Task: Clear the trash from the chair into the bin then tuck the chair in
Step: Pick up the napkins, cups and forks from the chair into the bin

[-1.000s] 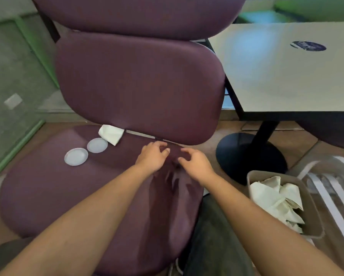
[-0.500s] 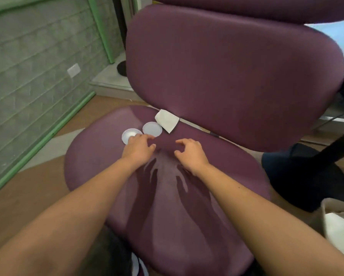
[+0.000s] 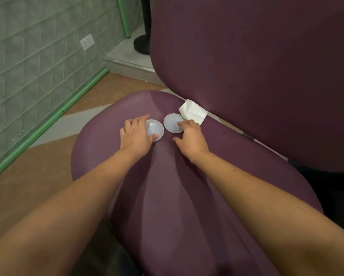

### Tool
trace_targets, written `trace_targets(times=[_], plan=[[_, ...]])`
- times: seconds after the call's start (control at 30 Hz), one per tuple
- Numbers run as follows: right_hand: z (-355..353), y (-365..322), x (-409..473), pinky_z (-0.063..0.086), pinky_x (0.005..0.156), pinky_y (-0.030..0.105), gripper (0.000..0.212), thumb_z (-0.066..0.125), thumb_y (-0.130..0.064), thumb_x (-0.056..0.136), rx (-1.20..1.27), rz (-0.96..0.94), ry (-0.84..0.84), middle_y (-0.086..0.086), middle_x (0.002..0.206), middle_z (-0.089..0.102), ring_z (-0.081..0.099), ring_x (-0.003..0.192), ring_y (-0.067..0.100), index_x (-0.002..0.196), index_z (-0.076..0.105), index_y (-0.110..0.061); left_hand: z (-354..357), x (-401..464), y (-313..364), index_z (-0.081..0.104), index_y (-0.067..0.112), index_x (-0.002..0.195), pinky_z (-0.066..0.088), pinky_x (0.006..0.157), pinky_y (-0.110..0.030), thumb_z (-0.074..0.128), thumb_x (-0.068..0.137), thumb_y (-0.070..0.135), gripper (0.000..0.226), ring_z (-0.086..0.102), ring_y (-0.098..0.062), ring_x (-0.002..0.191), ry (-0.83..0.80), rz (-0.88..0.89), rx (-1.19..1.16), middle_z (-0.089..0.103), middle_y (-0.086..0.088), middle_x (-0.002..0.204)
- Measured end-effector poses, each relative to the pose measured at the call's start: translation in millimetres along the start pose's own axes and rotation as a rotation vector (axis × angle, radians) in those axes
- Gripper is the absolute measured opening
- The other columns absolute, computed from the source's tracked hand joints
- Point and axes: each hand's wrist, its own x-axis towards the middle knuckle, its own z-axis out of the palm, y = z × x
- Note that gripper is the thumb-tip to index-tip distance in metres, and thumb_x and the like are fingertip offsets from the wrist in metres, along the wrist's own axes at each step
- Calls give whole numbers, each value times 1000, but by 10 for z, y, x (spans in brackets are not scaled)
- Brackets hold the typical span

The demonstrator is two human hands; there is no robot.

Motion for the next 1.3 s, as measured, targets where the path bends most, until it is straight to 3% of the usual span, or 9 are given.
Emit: trace_targets(times=[0.17,0.3,0.47,0.6,0.77,1.03,1.13,1.3], plan=[[117,-105,220,38,105,38,53,61,-31,93,-150,-104,-34,5,145,41,35,134,24,139,46,-10,-45,21,-27,41,24,142,38,100,-39,79,76,39,78,40,-26,123,61,-44,-162,35,-5,129],[187,-186,309,39,99,37,48,52,-37,97,-325,-99,13,11,138,46,39,125,28,136,48,-9,-100,-23,-63,47,24,127,47,80,-35,83,71,39,68,57,-26,100,47,-115,-291,33,-1,122],[63,-310,299,38,68,33,31,51,-11,88,-376,-129,19,13,113,60,51,107,30,118,55,-6,-84,-87,-67,33,24,110,51,64,-38,78,74,41,60,62,-30,72,32,-205,-374,54,4,102],[-103,-316,155,36,64,34,38,47,-6,86,-370,-172,31,14,108,63,55,100,33,123,52,-7,-108,-138,-3,28,21,107,55,68,-48,70,84,33,50,61,-36,73,6,-284,-431,52,0,97],[-360,-187,-196,45,76,36,39,46,-12,90,-193,-56,88,8,115,65,60,103,32,128,53,-19,-168,-249,168,30,19,113,52,78,-45,47,89,9,31,55,-33,85,-25,-317,-525,50,-5,102],[-744,164,-934,52,74,36,21,52,-23,83,232,297,281,-1,97,67,62,90,23,99,63,-30,-307,-564,771,41,26,133,41,77,-28,55,86,3,54,53,-19,100,-143,-90,-607,49,0,120],[-1030,376,-1265,51,74,33,18,54,-16,83,438,363,349,-7,94,68,63,89,18,93,65,-26,-303,-737,1154,46,22,125,38,75,-24,60,85,2,47,51,-16,100,-204,8,-619,50,2,119],[-1519,809,-1863,43,65,22,13,59,-10,84,585,427,509,-12,84,62,59,78,7,93,62,-19,-158,-1126,1881,47,20,108,40,63,-18,64,85,6,32,53,-12,87,-311,133,-655,52,9,95]])
